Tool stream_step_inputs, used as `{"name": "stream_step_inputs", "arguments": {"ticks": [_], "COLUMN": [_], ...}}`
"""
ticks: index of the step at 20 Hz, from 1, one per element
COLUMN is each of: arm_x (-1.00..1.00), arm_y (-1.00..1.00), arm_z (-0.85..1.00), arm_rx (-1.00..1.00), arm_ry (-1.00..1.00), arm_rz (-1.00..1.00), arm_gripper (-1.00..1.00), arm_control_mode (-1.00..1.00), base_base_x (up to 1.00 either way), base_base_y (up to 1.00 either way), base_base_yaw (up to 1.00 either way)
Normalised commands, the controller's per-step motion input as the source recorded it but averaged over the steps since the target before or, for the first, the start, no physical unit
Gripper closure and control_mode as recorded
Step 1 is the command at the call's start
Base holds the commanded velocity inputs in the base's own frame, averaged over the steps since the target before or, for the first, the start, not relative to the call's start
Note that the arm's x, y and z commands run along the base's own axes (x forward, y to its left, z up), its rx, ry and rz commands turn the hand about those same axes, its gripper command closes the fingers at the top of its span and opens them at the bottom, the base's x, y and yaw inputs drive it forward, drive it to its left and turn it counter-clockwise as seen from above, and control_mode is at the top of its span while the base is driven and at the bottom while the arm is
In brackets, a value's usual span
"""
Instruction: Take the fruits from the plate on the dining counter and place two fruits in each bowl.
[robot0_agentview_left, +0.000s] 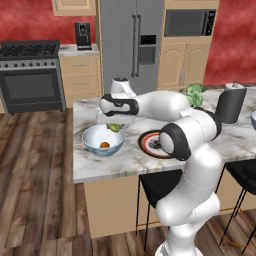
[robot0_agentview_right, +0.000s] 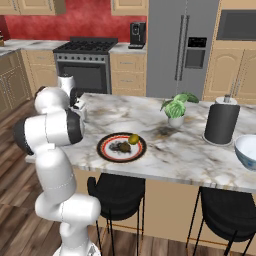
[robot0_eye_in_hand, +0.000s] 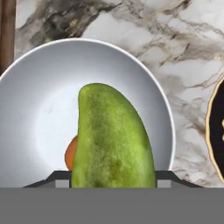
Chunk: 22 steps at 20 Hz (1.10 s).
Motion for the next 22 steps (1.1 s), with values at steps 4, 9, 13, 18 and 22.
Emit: {"name": "stream_step_inputs", "arguments": {"ticks": [4,9,13,18,22], "arm_x": [0.00,0.00,0.00,0.00,0.00], "arm_y": [0.00,0.00,0.00,0.00,0.00], "arm_z": [-0.36,-0.29,-0.33,-0.29,-0.20], "arm_rx": [-0.16,-0.11,-0.05,-0.04,-0.03], "arm_ry": [0.00,0.03,0.05,0.05,0.01], "arm_rz": [0.08,0.01,0.00,0.00,0.00], "arm_gripper": [1.00,1.00,1.00,1.00,1.00], "arm_control_mode": [-1.00,-1.00,-1.00,-1.00,-1.00], "base_base_x": [0.00,0.00,0.00,0.00,0.00], "base_base_y": [0.00,0.00,0.00,0.00,0.00], "base_base_yaw": [0.00,0.00,0.00,0.00,0.00]}}
